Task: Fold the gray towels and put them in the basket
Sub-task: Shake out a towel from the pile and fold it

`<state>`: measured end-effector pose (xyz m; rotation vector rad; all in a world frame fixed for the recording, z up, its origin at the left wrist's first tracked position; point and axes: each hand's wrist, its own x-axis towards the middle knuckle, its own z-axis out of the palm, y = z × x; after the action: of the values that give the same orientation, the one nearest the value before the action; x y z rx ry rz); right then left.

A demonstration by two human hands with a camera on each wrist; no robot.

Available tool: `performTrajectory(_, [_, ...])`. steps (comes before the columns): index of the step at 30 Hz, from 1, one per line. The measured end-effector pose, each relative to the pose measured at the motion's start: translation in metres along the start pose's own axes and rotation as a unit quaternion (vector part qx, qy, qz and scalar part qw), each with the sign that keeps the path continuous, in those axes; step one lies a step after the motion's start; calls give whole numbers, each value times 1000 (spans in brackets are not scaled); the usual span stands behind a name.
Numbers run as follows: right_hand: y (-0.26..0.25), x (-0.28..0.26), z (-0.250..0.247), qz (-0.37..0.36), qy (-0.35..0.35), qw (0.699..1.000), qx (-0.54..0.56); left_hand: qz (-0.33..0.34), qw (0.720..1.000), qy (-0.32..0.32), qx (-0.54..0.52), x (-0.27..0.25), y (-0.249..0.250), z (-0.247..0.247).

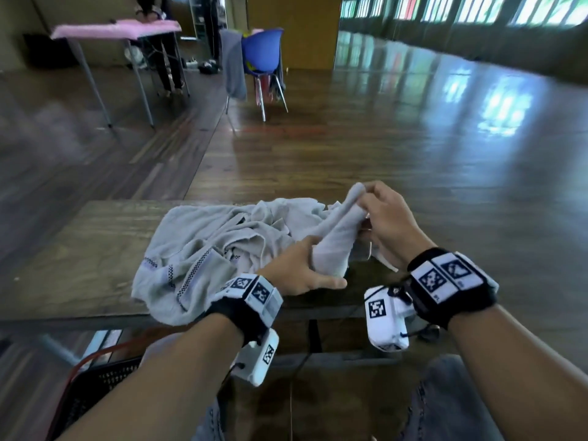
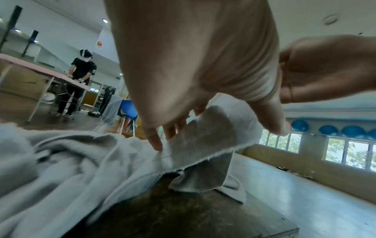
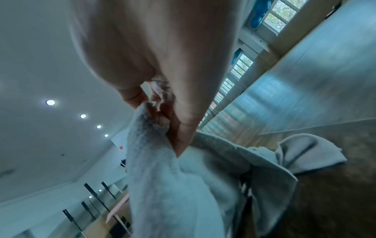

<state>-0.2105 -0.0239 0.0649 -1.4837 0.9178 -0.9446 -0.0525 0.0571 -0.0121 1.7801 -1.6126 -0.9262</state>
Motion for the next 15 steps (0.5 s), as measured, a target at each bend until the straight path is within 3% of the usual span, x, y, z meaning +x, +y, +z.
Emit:
performTrajectory(3, [-26,-6,-6,-40,17,998,40,18,994,92,62,-4,23,6])
performTrajectory(5, [-32,-7,-19,-63,59,993,79,28,986,162,18,-9,34,2])
performTrajectory(7, [-29,-8,-35,-79,115,990,33,50,974,221,-31,-12,45,-6])
performTrajectory(9, [-20,-15,-46,-84,124,986,-79,73,963,252,-55,-18,61,-17])
performTrajectory(12, [-4,-41,-42,-139,-12,970,-201,150,960,226,-68,-28,90,-24])
performTrajectory(14, [5,-60,-33,-161,-106,948,-254,161,970,180,-33,-30,105,-23])
performTrajectory(15, [9,-65,-30,-169,-113,941,-270,158,975,154,-8,-32,112,-22])
